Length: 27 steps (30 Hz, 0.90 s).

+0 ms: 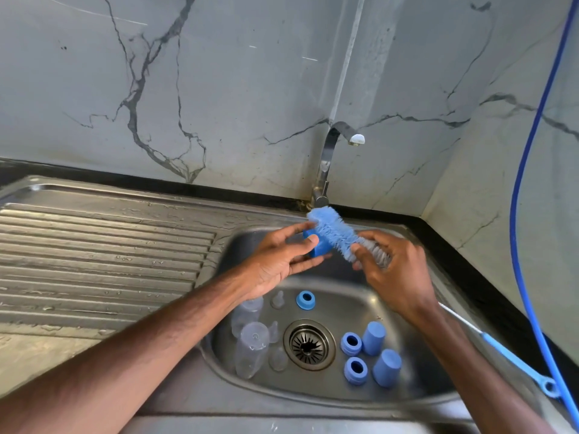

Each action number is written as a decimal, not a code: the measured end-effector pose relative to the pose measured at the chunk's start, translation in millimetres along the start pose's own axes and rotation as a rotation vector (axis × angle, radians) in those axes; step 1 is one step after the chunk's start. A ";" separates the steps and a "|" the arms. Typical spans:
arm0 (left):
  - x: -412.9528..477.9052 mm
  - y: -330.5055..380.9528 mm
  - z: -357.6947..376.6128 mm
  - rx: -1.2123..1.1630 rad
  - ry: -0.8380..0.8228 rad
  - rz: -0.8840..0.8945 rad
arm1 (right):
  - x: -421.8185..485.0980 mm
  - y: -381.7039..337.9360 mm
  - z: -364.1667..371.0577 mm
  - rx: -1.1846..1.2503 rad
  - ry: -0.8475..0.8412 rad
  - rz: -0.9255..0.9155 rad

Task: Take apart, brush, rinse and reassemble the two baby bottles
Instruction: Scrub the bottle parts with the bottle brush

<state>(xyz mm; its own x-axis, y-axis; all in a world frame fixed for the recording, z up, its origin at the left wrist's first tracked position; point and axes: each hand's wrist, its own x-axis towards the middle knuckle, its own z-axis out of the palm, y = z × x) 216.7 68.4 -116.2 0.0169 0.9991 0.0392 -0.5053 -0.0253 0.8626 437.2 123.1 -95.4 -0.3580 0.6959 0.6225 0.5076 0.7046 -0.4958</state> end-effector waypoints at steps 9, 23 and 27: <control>0.9 -8.2 0.7 0.439 0.133 0.154 | -1.4 -5.2 1.1 0.023 -0.090 0.038; 5.1 -13.5 -0.1 0.539 0.175 0.164 | 2.3 -7.0 -4.7 0.029 -0.055 0.144; 5.8 -15.1 0.5 0.550 0.167 0.193 | 1.3 -16.4 -2.2 0.026 -0.158 0.113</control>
<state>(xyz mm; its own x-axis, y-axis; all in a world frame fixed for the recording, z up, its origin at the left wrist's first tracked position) 224.9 74.5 -128.7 -0.1888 0.9655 0.1795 0.0352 -0.1760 0.9838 430.1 112.2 -85.2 -0.4195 0.7825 0.4602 0.5315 0.6227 -0.5742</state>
